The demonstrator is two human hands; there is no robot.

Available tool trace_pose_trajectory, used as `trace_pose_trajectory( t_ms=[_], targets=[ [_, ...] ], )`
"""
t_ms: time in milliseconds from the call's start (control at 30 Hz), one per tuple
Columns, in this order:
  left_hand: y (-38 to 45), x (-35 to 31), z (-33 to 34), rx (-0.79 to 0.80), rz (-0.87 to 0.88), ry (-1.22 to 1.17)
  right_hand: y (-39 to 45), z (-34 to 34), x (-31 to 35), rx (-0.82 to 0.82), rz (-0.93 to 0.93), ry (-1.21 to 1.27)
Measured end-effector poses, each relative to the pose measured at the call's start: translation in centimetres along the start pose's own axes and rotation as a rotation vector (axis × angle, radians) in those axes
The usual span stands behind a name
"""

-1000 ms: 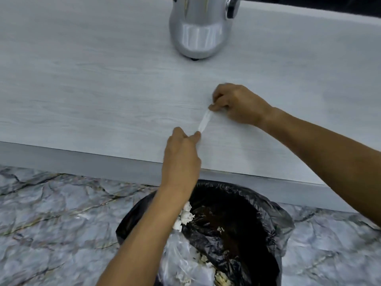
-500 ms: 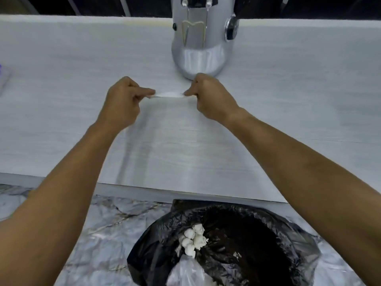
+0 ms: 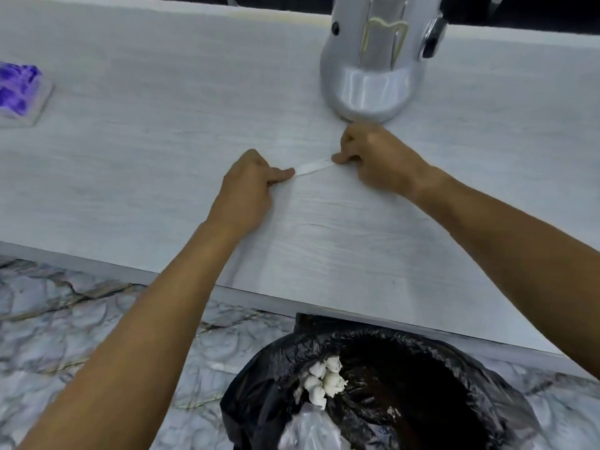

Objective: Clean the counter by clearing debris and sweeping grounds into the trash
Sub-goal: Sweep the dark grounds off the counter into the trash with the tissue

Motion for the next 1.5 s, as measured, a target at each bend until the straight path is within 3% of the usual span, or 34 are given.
trace_pose_trajectory(
  t_ms=[167, 300, 400, 533, 633, 833, 933, 1067, 1200, 1367, 1433, 1500],
  targets=[
    [-6.2, -9.2, 3.8, 0.102, -0.044, -0.126, -10.3, -2.7, -1.0, -0.003, 0.058, 0.012],
    [-10.2, -15.2, 5.2, 0.23, 0.07, -0.093, -15.8, -4.0, -2.0, 0.009, 0.075, -0.016],
    [-8.3, -12.7, 3.9, 0.181, 0.149, -0.039, -15.2, -4.2, -1.7, -0.045, 0.09, 0.015],
    [-2.3, -5.8, -0.1, 0.002, 0.176, 0.025, -9.5, -3.4, 0.4, -0.134, 0.073, 0.024],
    [3.4, -2.3, -1.4, 0.004, 0.178, -0.004, -4.4, -3.0, -0.4, -0.148, 0.127, 0.016],
    [11.3, -5.3, 3.6, 0.076, 0.354, -0.025, -3.6, -5.0, -7.1, -0.21, 0.4, -0.002],
    [13.1, -7.1, 4.8, -0.011, 0.337, -0.051, -3.2, -5.3, -9.5, -0.194, 0.433, -0.072],
    [11.3, -8.0, 5.3, -0.06, 0.238, -0.01, -1.6, -4.0, -9.6, -0.132, 0.317, -0.143],
    [7.4, -9.7, 5.7, 0.054, 0.209, 0.002, -4.2, -4.5, -9.3, -0.098, 0.28, -0.133],
    [0.3, -11.7, 5.3, 0.243, 0.431, -0.004, -13.8, -5.0, -4.5, 0.01, 0.212, -0.062],
    [0.6, -11.4, 4.8, 0.248, 0.482, -0.011, -15.2, -4.8, -3.2, 0.058, 0.187, -0.032],
    [2.9, -11.1, 4.8, 0.19, 0.456, 0.006, -13.9, -5.6, -4.0, 0.002, 0.213, -0.02]
  ],
)
Point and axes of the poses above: each hand's wrist, its own y-axis towards the middle knuckle, its own z-axis out of the palm, x = y × z, the point moved 6 cm from there along y, towards the middle knuckle, and after that the axes turned 5 degrees about y, right-handed, at the moved point
